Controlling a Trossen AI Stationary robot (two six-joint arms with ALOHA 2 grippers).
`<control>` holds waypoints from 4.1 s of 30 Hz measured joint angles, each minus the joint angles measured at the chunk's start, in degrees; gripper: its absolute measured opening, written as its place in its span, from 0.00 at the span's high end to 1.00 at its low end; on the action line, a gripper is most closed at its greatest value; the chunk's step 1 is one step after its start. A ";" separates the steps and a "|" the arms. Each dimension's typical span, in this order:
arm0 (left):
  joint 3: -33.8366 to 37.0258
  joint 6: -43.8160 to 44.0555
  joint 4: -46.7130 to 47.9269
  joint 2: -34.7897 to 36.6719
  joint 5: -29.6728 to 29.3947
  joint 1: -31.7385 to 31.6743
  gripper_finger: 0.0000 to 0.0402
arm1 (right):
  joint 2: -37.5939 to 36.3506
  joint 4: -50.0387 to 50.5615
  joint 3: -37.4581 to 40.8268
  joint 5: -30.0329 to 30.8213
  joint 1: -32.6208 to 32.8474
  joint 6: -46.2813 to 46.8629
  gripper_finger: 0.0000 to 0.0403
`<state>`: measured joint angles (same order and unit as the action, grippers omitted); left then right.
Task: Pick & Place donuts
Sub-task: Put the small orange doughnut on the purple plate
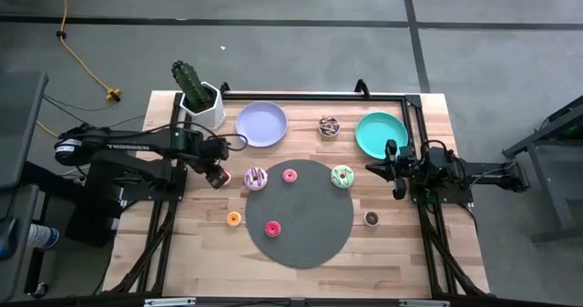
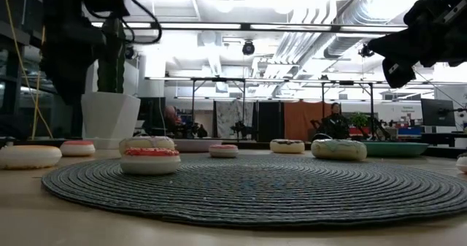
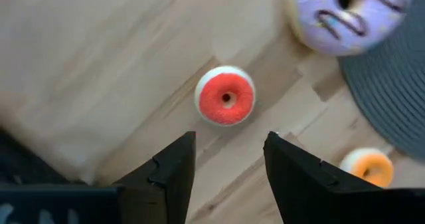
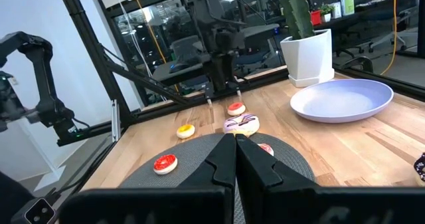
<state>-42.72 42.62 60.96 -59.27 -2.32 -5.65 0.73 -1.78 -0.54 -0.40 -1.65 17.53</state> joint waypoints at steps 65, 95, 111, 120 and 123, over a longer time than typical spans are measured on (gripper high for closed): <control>4.09 -6.44 -17.03 -22.76 0.63 -0.04 0.11 | 0.00 0.24 -0.01 0.00 0.01 0.01 1.00; 4.17 -8.45 -16.33 -23.16 1.53 -0.04 0.33 | 0.00 0.24 0.00 0.00 0.02 0.00 1.00; 4.22 -8.44 -14.68 -23.16 1.78 -0.04 0.33 | 0.00 0.26 -0.02 0.00 0.02 -0.01 1.00; 4.26 -9.43 -14.86 -23.16 1.26 -0.02 0.33 | 0.00 0.24 0.00 0.00 0.02 -0.01 1.00; 4.26 -9.60 -14.90 -23.16 1.06 -0.02 0.33 | 0.00 0.25 -0.02 0.00 0.02 0.00 1.00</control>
<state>-38.46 33.02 46.06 -82.43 -1.25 -5.67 0.73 -1.53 -0.56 -0.40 -1.63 17.53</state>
